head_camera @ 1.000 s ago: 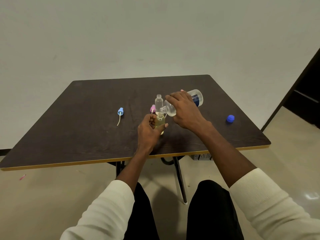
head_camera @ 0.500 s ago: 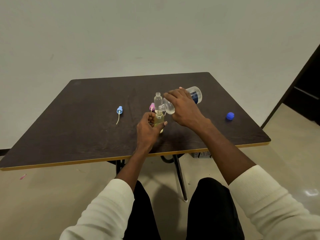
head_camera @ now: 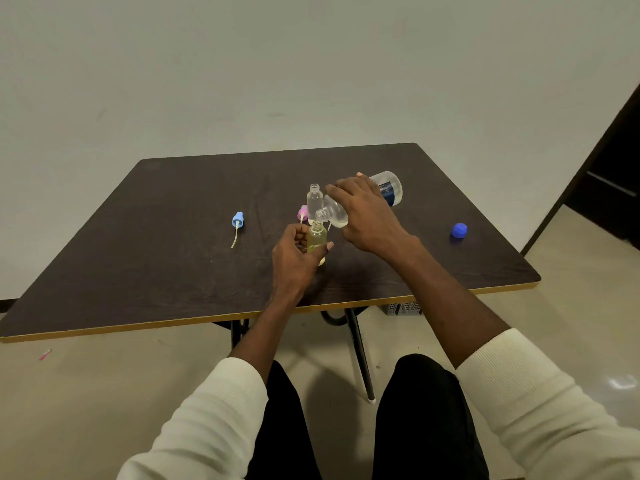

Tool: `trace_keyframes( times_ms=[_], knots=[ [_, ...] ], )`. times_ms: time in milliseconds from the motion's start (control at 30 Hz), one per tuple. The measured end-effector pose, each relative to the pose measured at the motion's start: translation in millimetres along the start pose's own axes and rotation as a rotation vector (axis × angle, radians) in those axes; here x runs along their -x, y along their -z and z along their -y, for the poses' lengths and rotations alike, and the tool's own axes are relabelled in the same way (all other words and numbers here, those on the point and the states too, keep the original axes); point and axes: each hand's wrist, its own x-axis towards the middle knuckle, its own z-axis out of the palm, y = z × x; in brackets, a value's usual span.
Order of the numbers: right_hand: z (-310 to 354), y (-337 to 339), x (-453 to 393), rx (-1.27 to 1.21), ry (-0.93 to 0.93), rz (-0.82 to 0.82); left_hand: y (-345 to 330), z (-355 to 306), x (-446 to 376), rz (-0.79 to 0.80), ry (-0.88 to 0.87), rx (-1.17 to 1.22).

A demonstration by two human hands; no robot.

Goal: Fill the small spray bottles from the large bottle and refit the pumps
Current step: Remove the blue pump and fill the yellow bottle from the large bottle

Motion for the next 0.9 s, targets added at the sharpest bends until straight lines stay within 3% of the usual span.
trace_keyframes(
  times_ms=[900],
  knots=[
    [0.6, -3.5, -0.9, 0.0, 0.02, -0.033, -0.1, 5.2, -0.3, 0.0, 0.007, 0.007]
  ],
)
